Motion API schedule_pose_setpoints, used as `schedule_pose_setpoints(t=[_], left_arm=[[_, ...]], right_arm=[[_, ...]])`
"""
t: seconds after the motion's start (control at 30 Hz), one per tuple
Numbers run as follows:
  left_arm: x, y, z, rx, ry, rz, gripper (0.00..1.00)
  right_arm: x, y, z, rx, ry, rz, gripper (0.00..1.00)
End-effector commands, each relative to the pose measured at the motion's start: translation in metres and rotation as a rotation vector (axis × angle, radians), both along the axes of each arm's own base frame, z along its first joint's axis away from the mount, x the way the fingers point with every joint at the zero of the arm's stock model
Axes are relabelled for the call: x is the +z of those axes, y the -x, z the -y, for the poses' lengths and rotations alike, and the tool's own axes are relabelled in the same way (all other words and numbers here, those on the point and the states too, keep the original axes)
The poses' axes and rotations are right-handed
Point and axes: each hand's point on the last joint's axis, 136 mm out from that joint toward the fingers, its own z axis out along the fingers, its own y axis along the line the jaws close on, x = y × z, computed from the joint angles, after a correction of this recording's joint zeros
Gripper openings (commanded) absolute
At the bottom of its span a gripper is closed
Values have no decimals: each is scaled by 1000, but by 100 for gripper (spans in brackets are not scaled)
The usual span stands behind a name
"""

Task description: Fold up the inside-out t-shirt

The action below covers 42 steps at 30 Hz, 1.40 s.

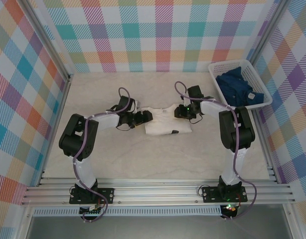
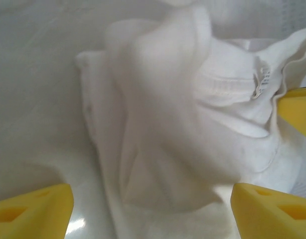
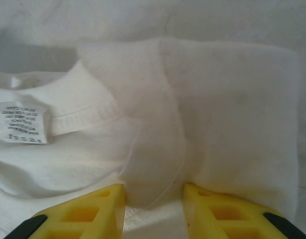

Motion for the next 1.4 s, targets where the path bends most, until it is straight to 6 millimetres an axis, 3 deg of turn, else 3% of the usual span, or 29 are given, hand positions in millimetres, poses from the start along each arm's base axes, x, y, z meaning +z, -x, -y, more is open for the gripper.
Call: schedule_pose_setpoints(t=[0.0, 0.17, 0.27, 0.4, 0.57, 0.67, 0.77, 0.93, 1.03, 1.13, 1.23, 1.37], left_arm=[[-10, 1, 18, -39, 32, -19, 82], [-12, -3, 30, -56, 60, -18, 74], [-12, -8, 35, -58, 70, -8, 62], [-11, -17, 37, -55, 59, 6, 40], [-3, -31, 21, -83, -21, 44, 11], [5, -42, -16, -98, -132, 65, 5], [17, -55, -65, -126, -279, 64, 4], [38, -94, -166, -62, -503, 82, 3], [51, -125, -224, -3, -625, 85, 3], [61, -148, -269, 5, -747, 75, 3], [68, -166, -307, 12, -867, 72, 3], [62, -183, -355, 53, -1001, 50, 4]], right_arm=[[-8, 2, 7, -30, 19, -24, 35], [3, 1, 3, -21, -7, -4, 36], [11, 0, 0, -15, -23, 4, 37], [25, -1, -2, -11, -40, 23, 39], [71, -3, -2, -2, -62, 117, 45], [93, 2, 0, 2, -69, 159, 47], [107, 11, 3, 3, -72, 182, 47], [117, 21, 3, 7, -94, 191, 48], [117, 24, 1, 13, -109, 179, 48], [117, 25, -1, 20, -122, 170, 48], [114, 26, -4, 25, -128, 161, 49], [104, 27, -7, 27, -129, 134, 49]])
